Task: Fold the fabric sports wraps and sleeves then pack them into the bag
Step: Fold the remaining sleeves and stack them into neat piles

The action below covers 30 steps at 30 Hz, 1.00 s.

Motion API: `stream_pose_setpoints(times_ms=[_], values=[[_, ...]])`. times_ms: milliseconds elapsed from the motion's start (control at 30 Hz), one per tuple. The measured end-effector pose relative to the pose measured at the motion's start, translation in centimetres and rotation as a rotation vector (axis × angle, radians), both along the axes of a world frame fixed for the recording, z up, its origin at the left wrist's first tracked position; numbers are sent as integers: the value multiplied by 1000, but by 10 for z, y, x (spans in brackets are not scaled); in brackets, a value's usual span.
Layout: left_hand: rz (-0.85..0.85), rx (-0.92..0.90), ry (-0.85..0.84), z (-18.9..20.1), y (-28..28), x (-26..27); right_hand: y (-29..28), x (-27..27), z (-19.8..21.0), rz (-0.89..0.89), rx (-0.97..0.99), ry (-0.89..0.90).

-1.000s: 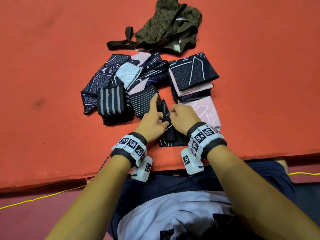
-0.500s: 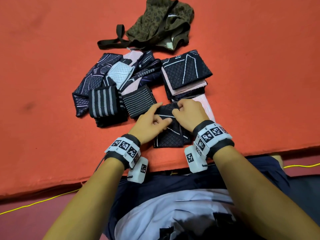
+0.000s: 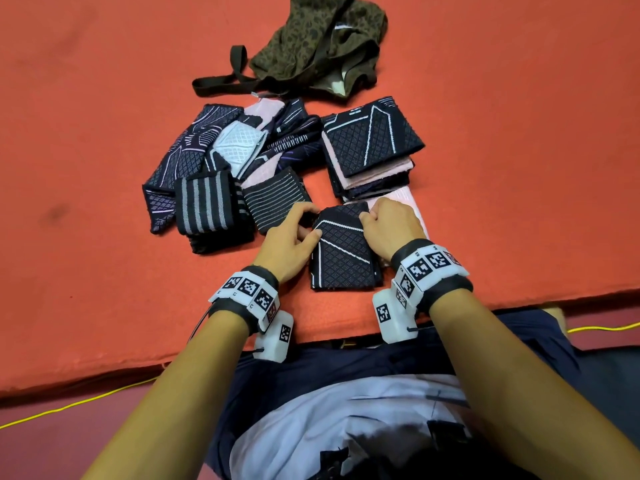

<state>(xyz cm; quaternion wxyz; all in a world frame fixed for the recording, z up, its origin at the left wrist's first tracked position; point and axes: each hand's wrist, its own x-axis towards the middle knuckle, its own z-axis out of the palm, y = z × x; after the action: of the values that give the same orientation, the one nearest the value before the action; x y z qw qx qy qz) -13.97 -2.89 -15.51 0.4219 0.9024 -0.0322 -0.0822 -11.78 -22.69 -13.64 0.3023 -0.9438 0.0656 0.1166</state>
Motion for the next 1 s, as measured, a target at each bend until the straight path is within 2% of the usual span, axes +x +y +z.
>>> stream_pose_setpoints(times_ms=[200, 400, 567, 833, 1000], values=[[19, -115, 88, -1, -3, 3, -5, 3, 4, -51, 77, 69], [-61, -9, 126, -6, -5, 7, -6, -2, 9, -101, 57, 41], [-67, -16, 166, -8, -5, 10, -5, -1, 5, -94, 114, 25], [35, -240, 226, -8, -6, 9, -9, 2, -2, -204, 298, 36], [63, -430, 245, -6, -5, 4, -9, 3, -3, -228, 343, 57]])
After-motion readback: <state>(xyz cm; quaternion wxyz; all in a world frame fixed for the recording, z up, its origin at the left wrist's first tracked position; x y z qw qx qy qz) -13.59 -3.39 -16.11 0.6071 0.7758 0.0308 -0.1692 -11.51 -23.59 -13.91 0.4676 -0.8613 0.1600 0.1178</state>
